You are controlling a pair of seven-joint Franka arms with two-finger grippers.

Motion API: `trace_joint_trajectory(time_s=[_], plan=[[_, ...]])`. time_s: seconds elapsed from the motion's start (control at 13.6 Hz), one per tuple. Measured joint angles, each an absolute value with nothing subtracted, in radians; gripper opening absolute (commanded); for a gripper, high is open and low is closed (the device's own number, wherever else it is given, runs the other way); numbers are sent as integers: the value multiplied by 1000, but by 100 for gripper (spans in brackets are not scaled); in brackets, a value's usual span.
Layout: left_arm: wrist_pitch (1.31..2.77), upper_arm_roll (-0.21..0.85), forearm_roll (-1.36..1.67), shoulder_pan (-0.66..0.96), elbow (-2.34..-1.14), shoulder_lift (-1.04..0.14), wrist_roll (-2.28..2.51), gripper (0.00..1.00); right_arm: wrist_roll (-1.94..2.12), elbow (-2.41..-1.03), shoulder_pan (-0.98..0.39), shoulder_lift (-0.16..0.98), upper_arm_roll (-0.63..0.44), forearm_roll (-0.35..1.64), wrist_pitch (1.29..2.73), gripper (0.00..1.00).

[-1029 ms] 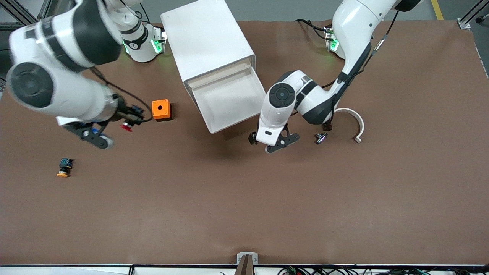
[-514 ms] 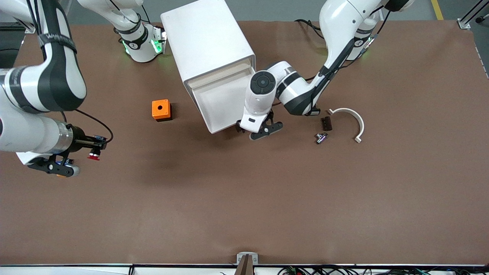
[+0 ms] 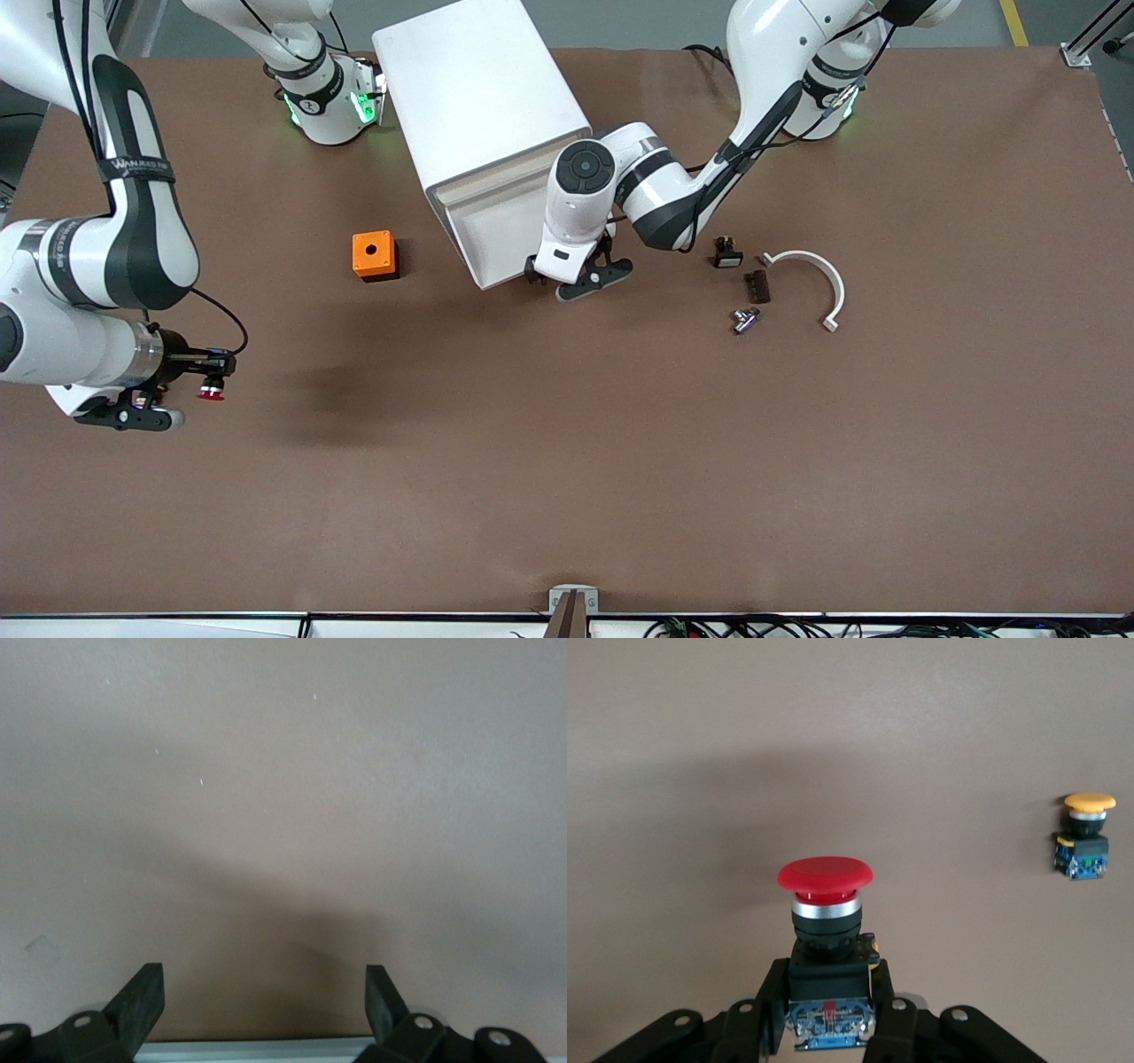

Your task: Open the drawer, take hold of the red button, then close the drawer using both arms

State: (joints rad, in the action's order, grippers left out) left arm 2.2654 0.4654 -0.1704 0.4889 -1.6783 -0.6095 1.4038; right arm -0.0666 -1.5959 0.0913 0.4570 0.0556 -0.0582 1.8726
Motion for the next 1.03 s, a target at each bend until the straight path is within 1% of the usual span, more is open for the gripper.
trace_joint_trajectory(time_s=[0.29, 0.44, 1.03], plan=[[2265, 504, -169, 495, -1679, -612, 1453, 100, -11, -1661, 140, 488, 55, -85, 1986, 22], [2265, 509, -169, 510, -1679, -612, 1472, 100, 6, -1682, 159, 502, 55, -102, 2020, 22], [2265, 511, -128, 599, -1680, -613, 1523, 100, 27, -1703, 197, 597, 55, -115, 2129, 25]])
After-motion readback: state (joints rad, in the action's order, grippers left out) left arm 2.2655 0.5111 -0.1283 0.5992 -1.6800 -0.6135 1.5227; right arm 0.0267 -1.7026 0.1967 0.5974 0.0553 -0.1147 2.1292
